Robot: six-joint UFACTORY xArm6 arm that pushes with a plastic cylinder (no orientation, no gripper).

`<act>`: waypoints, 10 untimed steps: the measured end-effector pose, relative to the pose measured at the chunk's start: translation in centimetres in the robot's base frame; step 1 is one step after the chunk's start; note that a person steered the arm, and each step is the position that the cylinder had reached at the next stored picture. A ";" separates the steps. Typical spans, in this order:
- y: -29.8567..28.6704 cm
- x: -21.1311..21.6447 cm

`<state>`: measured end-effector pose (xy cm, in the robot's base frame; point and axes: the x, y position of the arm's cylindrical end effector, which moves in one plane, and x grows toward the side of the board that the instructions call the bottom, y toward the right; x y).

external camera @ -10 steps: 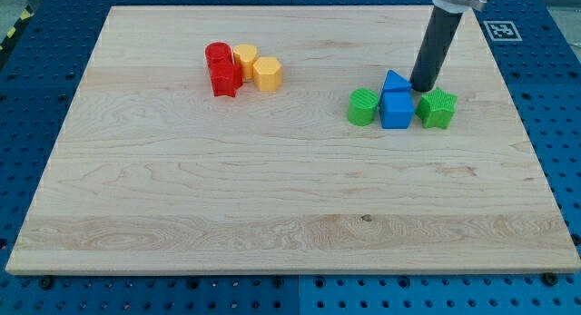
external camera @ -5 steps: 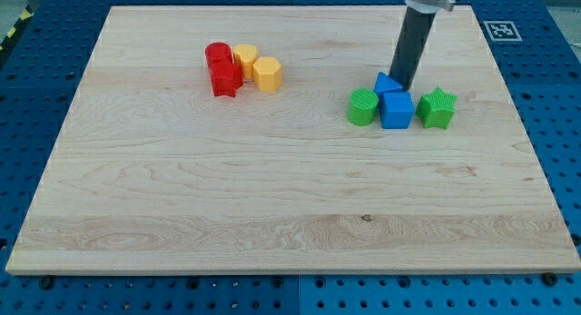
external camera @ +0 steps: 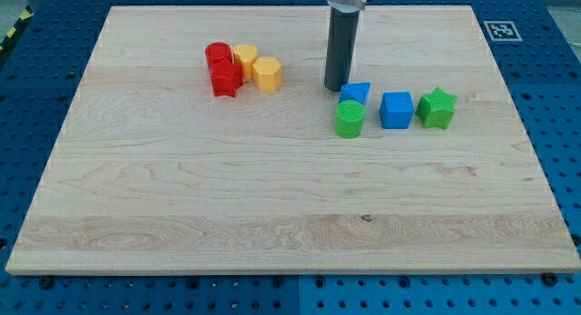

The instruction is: Slide the blue triangle towards the bottom center

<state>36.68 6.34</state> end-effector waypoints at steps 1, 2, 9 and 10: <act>3.3 -0.2; 6.7 0.5; 0.9 1.2; -2.0 1.2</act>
<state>37.87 4.39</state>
